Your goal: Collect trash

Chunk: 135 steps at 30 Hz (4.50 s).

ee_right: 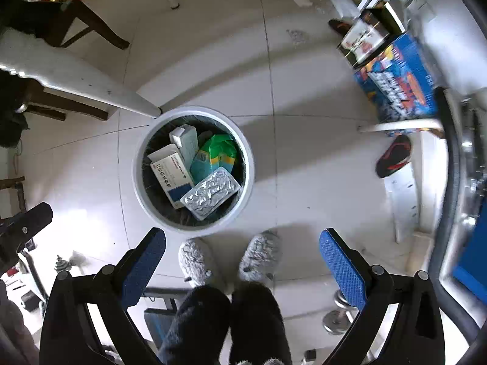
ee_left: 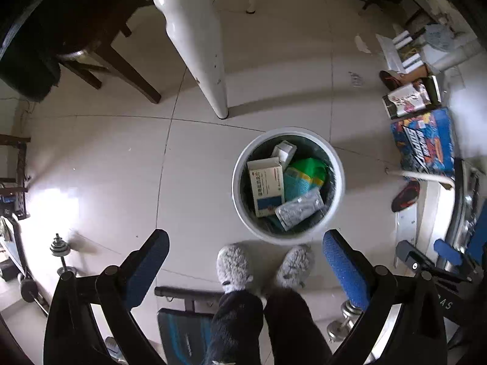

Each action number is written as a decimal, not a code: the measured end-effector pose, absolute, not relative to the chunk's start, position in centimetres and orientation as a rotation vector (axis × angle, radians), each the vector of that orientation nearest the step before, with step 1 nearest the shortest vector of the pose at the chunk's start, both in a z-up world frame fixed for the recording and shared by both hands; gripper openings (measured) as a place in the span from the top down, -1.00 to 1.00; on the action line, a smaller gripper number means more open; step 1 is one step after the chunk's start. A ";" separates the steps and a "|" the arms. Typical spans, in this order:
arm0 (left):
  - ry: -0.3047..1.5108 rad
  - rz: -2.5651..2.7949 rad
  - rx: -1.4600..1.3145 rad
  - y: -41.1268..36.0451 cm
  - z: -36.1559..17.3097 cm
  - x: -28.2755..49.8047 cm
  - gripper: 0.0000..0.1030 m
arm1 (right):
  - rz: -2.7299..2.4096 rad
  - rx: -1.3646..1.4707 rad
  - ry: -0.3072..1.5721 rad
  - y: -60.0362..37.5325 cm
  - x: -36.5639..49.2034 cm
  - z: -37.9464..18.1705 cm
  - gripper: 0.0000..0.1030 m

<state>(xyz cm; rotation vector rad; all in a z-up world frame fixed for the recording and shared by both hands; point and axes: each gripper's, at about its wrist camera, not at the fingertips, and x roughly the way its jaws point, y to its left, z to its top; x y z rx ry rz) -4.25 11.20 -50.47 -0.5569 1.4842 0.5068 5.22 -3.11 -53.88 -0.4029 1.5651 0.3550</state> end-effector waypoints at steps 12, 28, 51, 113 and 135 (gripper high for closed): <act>1.457 0.438 -0.496 7.6 -35.3 -6.8 -1.00 | 0.387 -0.355 1.484 -5.6 1.4 -35.1 -0.99; 1.277 0.275 -0.549 4.7 -16.0 -9.6 -1.00 | 0.531 -0.213 1.426 -9.9 -2.5 -12.2 -0.99; 1.116 0.179 -0.626 3.0 -5.4 -13.2 -1.00 | 0.725 -0.149 1.368 -10.7 -7.0 1.6 -1.00; 1.100 0.079 -0.651 1.8 -3.8 -13.2 -1.00 | 0.776 -0.088 1.390 -10.4 -8.2 3.2 -1.00; 1.099 0.081 -0.650 2.7 -3.7 -13.3 -1.00 | 0.779 -0.088 1.390 -10.3 -8.1 3.3 -1.00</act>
